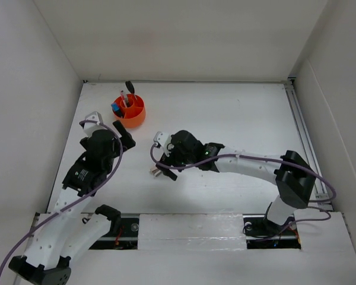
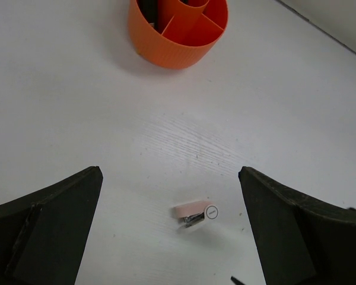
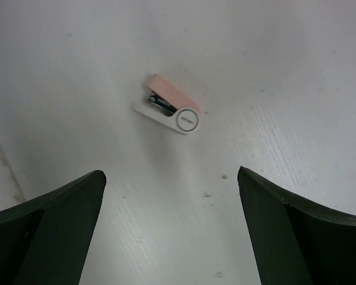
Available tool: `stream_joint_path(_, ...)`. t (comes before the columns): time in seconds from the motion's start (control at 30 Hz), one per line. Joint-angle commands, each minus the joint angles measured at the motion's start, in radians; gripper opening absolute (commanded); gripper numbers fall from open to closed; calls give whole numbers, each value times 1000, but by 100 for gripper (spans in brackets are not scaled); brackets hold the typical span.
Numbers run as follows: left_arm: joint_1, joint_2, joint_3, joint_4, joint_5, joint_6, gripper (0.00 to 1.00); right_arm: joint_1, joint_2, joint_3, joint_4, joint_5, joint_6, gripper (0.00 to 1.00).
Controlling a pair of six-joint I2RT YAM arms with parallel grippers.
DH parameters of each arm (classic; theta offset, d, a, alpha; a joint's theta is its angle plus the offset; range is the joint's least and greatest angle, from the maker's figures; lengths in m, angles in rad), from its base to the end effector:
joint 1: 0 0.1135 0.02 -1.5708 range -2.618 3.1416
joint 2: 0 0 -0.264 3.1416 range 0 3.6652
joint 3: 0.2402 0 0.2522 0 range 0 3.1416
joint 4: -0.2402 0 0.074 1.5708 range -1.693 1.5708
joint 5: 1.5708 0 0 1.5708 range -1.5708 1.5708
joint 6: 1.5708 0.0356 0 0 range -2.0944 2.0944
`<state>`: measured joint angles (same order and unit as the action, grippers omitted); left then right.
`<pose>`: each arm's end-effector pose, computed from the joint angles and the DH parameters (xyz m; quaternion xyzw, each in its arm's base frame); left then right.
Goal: Sort the stationery into containers
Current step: Pick up the stapler from the center of the board.
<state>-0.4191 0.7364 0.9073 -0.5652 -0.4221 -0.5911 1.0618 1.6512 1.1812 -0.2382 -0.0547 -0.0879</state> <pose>0.1465 -0.0493 0.3507 -0.1857 0.8005 -0.1100 0.5592 0.1786 0.3240 0.2479 -0.5033 0.7559 0.2175 0.3577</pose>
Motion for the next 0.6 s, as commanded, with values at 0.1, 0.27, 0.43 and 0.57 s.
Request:
stream_joint_path(0.1,2,-54,14,2,-76,-48,100,-74,108,139,-7,-252,-205,99)
stream_joint_path(0.27,2,-150,27,-49,-182,-111,100,-160,211,268,-125,-536,-334,94)
stream_joint_path(0.43,2,-190,13,-28,-159,-102,100,-169,246,299,-157,-502,-354,93)
stream_joint_path(0.57,2,-167,13,-16,-126,-79,100,-181,321,386,-226,-528,-378,93)
